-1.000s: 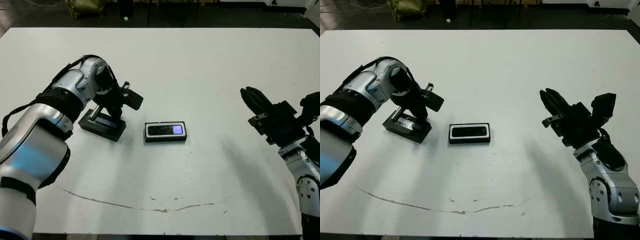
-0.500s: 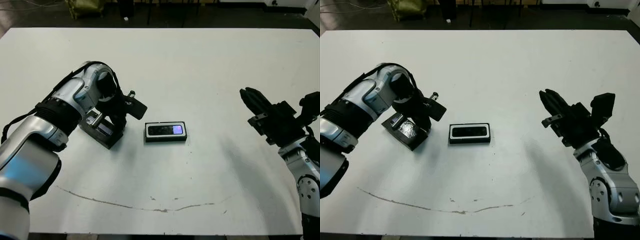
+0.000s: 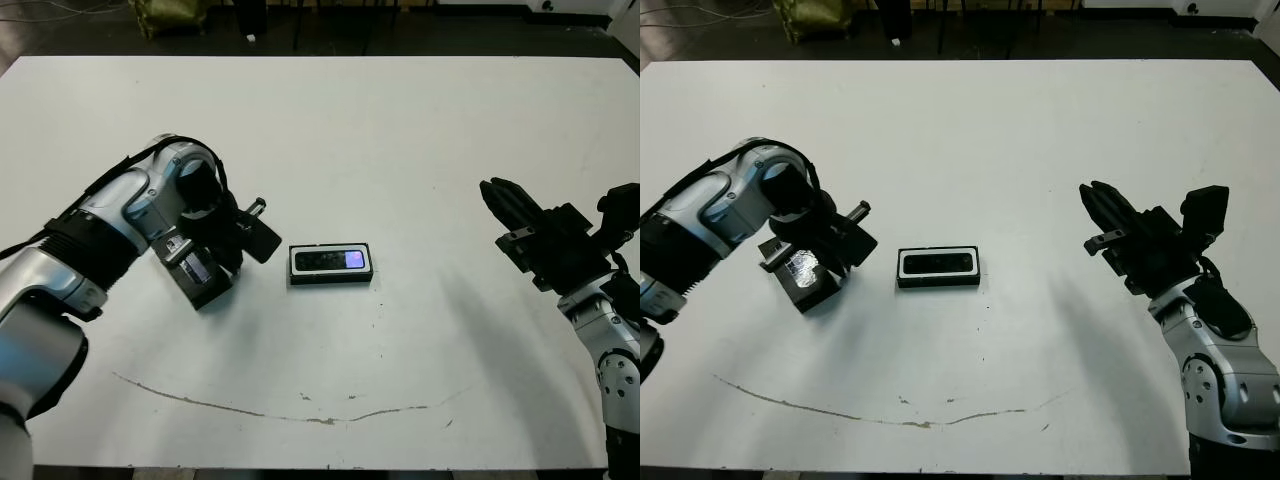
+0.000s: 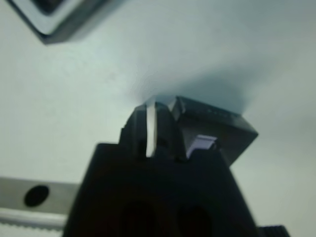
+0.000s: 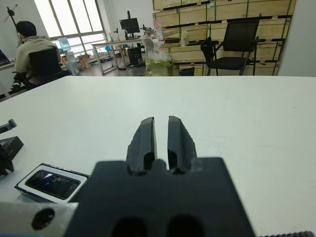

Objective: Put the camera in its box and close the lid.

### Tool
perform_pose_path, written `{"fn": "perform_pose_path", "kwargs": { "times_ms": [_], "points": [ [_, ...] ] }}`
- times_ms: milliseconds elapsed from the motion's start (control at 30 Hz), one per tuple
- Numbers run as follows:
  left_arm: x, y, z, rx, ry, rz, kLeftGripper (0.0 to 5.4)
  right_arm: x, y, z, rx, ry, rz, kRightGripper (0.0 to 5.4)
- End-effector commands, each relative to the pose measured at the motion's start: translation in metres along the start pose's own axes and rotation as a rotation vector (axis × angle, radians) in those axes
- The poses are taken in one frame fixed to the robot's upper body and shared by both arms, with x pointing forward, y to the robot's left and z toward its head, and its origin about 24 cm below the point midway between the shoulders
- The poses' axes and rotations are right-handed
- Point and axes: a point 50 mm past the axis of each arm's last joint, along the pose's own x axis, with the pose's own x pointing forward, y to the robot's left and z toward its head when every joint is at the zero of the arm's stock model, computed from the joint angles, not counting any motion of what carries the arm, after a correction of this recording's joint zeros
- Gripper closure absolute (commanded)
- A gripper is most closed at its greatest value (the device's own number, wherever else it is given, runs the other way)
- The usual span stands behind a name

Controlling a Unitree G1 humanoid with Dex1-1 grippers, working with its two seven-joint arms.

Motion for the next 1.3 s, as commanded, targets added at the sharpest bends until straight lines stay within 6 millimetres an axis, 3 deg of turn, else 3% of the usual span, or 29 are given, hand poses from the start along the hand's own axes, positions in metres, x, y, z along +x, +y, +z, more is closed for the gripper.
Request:
{"fn": "perform_pose_path", "kwargs": {
  "times_ms": [33, 333, 567, 700, 833, 1000, 1133, 1300],
  "points": [
    [0.022, -0.021, -0.007, -0.038, 0.024, -0.125, 5.40, -0.003, -0.003, -0.003, -0.010, 0.032, -0.019, 5.39],
    [0.031, -0.043, -0.024, -0.177, 0.050, -0.217, 5.40, -0.003, -0.004, -0.004, 0.000, 0.035, -0.019, 5.39],
    [0.030, -0.053, -0.024, -0.193, -0.017, -0.263, 5.40, -0.004, -0.003, -0.004, -0.013, 0.048, -0.035, 5.39],
    [0.025, -0.049, -0.017, -0.164, -0.015, -0.223, 5.40, -0.004, -0.003, -0.005, -0.017, 0.062, -0.045, 5.39],
    [-0.010, -0.034, -0.006, -0.069, -0.092, 0.051, 5.40, -0.004, -0.002, -0.007, -0.002, 0.063, -0.035, 5.39],
    [-0.045, -0.028, -0.002, -0.201, -0.276, 0.326, 5.40, -0.003, -0.002, -0.009, 0.013, 0.060, -0.023, 5.39],
    [-0.065, -0.039, 0.011, -0.281, -0.487, 0.622, 5.40, -0.002, -0.001, -0.010, 0.000, 0.054, -0.017, 5.39],
    [-0.074, -0.061, 0.017, -0.529, -0.836, 1.003, 5.40, -0.002, -0.001, -0.011, 0.005, 0.055, -0.021, 5.39]
  ]
}}
